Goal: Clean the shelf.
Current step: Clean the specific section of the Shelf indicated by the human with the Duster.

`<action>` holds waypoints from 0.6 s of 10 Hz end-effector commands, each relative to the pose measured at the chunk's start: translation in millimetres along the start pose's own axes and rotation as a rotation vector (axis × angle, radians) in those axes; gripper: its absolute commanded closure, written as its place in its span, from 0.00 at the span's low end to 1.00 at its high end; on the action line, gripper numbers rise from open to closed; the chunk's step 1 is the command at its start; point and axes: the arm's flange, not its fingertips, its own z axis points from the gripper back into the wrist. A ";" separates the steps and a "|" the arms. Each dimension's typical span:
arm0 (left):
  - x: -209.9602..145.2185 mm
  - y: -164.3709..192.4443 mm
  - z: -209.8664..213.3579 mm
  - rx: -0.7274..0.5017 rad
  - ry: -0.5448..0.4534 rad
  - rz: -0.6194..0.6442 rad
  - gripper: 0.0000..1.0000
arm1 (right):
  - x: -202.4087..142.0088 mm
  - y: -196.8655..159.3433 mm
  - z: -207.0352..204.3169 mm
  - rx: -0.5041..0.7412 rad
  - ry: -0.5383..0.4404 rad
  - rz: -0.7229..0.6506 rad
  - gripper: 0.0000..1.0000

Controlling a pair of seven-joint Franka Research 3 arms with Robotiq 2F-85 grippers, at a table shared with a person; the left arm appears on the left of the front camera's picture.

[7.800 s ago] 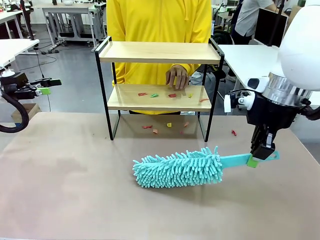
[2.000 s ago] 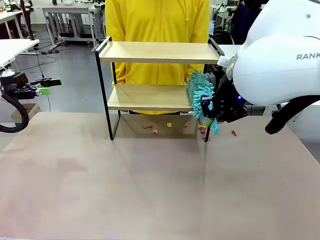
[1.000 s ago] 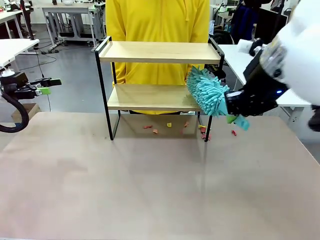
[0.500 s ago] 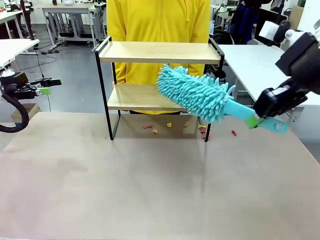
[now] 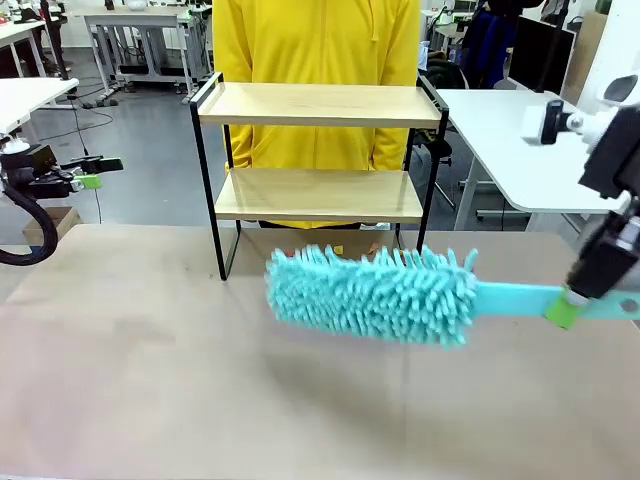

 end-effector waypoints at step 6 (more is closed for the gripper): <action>1.9 -2.6 -1.3 0.002 -0.003 -0.009 0.00 | -98.9 -77.3 -8.0 -0.085 0.177 0.141 0.87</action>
